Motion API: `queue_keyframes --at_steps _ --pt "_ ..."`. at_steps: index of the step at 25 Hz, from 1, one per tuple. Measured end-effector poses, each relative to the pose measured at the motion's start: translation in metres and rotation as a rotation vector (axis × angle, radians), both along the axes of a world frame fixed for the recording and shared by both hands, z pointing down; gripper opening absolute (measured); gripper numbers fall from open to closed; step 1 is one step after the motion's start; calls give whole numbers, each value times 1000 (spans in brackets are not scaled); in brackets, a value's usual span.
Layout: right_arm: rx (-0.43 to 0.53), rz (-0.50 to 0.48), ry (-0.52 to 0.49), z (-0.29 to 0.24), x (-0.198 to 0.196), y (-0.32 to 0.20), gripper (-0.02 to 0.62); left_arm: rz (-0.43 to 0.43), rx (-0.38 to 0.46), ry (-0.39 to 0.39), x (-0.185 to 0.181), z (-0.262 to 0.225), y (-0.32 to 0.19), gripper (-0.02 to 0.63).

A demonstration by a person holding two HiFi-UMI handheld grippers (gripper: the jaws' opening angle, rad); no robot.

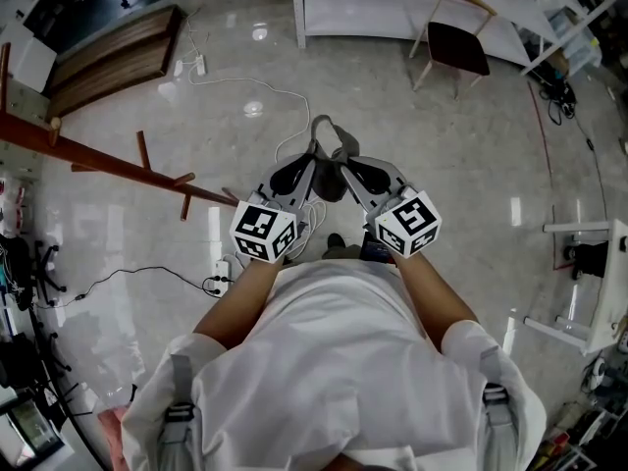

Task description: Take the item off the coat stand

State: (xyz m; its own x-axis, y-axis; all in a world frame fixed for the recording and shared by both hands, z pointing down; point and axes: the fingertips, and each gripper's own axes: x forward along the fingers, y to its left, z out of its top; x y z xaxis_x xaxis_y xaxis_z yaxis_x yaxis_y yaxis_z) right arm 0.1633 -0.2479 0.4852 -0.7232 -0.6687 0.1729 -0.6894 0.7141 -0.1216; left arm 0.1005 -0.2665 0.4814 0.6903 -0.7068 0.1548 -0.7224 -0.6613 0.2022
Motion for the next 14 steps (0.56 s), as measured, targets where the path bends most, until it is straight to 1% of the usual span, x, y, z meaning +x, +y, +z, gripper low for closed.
queue_keyframes --at_steps 14 --pt "-9 -43 -3 4 8 -4 34 -20 -18 10 7 4 -1 37"
